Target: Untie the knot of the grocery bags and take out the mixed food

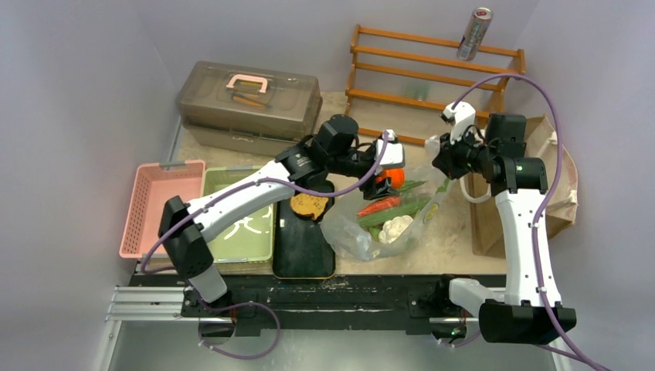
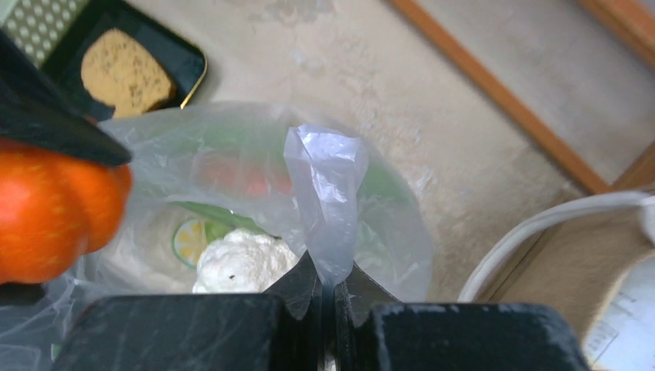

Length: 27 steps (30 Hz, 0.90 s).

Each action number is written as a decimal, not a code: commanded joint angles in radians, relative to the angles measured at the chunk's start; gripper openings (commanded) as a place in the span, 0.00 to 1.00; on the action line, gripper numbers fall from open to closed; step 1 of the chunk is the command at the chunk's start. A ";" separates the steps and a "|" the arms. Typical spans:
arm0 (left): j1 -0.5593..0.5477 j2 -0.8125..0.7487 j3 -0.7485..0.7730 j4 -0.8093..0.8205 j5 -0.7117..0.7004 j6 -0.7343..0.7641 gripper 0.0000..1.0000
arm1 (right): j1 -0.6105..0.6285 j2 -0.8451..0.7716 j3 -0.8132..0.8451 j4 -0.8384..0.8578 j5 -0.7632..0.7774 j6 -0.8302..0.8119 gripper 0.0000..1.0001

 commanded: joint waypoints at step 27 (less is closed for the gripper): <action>0.985 -0.634 -0.227 -0.812 -0.037 -0.006 0.44 | -0.005 0.103 0.137 0.099 -0.066 0.030 0.00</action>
